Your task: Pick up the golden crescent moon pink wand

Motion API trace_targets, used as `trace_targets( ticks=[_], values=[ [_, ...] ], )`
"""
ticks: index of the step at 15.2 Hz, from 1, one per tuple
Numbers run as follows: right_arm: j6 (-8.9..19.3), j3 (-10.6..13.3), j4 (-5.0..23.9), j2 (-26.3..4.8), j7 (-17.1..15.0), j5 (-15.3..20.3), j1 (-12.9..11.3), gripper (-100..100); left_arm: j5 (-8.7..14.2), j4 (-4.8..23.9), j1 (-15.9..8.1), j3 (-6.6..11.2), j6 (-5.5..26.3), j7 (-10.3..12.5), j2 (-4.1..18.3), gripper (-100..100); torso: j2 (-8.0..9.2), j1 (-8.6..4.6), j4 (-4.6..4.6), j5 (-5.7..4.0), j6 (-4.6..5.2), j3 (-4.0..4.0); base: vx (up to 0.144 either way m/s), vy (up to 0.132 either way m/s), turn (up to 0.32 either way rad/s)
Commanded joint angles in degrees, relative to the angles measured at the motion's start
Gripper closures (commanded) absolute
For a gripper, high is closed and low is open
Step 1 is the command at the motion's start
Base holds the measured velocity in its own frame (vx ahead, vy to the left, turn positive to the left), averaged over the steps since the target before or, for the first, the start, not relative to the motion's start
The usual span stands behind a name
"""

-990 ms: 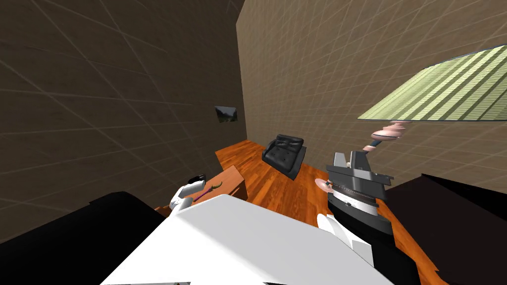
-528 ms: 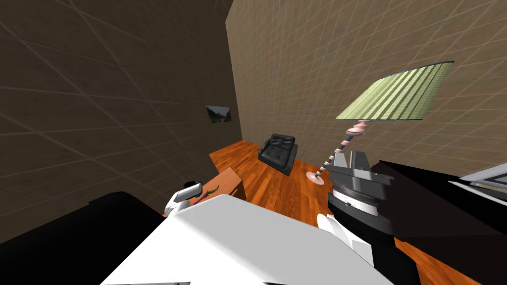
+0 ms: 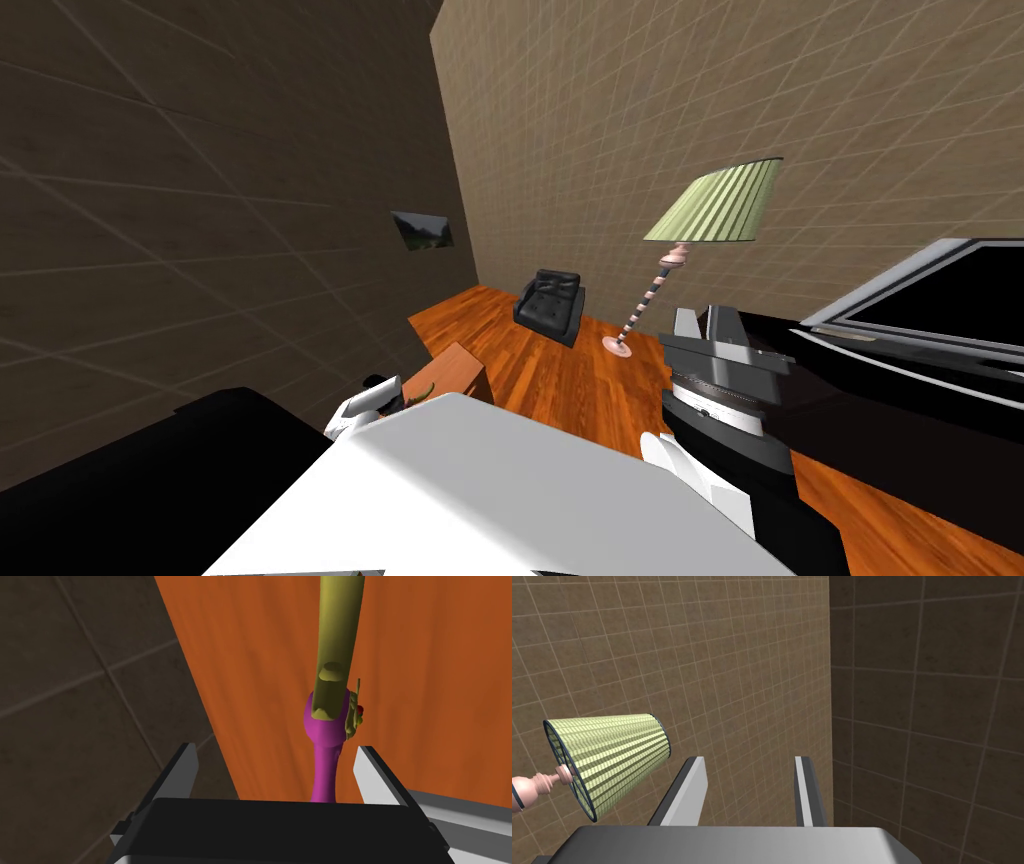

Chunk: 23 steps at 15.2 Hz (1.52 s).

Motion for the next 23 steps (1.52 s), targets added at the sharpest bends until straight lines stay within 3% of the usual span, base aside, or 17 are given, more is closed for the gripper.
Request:
trace_targets(
  ticks=[1, 3, 7, 9, 10, 14, 15, 16, 20, 23],
  values=[
    [0.0, 0.0, 0.0, 0.0, 0.0, 0.0, 0.0, 0, 0.2, 1.4, -0.4, 1.04, 1.7, 0.3, 0.0, -100, 0.0, 0.0, 0.0, 0.0, 0.0, 0.0, -0.033, 0.043, -0.21],
    [0.0, 0.0, 0.0, 0.0, 0.0, 0.0, 0.0, 0, 0.8, 3.7, -0.8, 3.19, 4.7, 0.7, -0.2, -100, 0.0, 0.03, 0.0, 0.01, -0.01, 0.0, -0.037, 0.051, -0.274],
    [0.0, 0.0, 0.0, 0.0, 0.0, 0.0, 0.0, 0, 1.4, 5.9, -1.3, 5.3, 7.9, 1.1, -0.4, -100, -0.02, 0.08, -0.01, 0.02, -0.02, -0.01, -0.029, 0.055, -0.189],
    [0.0, 0.0, 0.0, 0.0, 0.0, 0.0, 0.0, 0, 1.3, 5.0, -1.1, 4.97, 7.7, 1.1, -0.5, -100, -0.04, 0.09, -0.01, 0.02, -0.05, -0.02, -0.019, 0.041, -0.062],
    [0.0, 0.0, 0.0, 0.0, 0.0, 0.0, 0.0, 0, 1.1, 6.8, -1.3, 4.16, 5.8, 1.4, -0.8, -100, -0.07, 0.03, -0.02, 0.01, -0.06, -0.04, 0.008, 0.032, 0.043],
    [0.0, 0.0, 0.0, 0.0, 0.0, 0.0, 0.0, 0, 0.7, 9.2, -1.5, 2.84, 2.8, 1.8, -1.2, -100, -0.26, 0.03, -0.06, 0.01, -0.07, -0.15, 0.027, 0.043, 0.048],
    [0.0, 0.0, 0.0, 0.0, 0.0, 0.0, 0.0, 0, 0.8, 8.3, -1.4, 3.31, 4.1, 1.7, -1.2, -100, -0.28, 0.06, -0.06, 0.01, -0.07, -0.16, 0.018, 0.031, 0.015],
    [0.0, 0.0, 0.0, 0.0, 0.0, 0.0, 0.0, 0, 0.8, 8.4, -1.4, 3.2, 3.7, 1.7, -1.2, 100, -0.26, 0.02, -0.06, 0.0, -0.06, -0.15, 0.006, 0.011, -0.002],
    [0.0, 0.0, 0.0, 0.0, 0.0, 0.0, 0.0, 0, 0.8, 8.4, -1.4, 3.19, 3.7, 1.7, -1.2, 100, -0.2, -0.07, -0.04, -0.02, -0.07, -0.11, 0.0, 0.0, 0.0],
    [0.0, 0.0, 0.0, 0.0, 0.0, 0.0, 0.0, 0, 1.2, 6.0, -1.2, 4.61, 6.8, 1.2, -0.6, 100, -0.12, -0.22, -0.02, -0.08, -0.04, -0.07, -0.021, -0.038, -0.057]
  ],
)
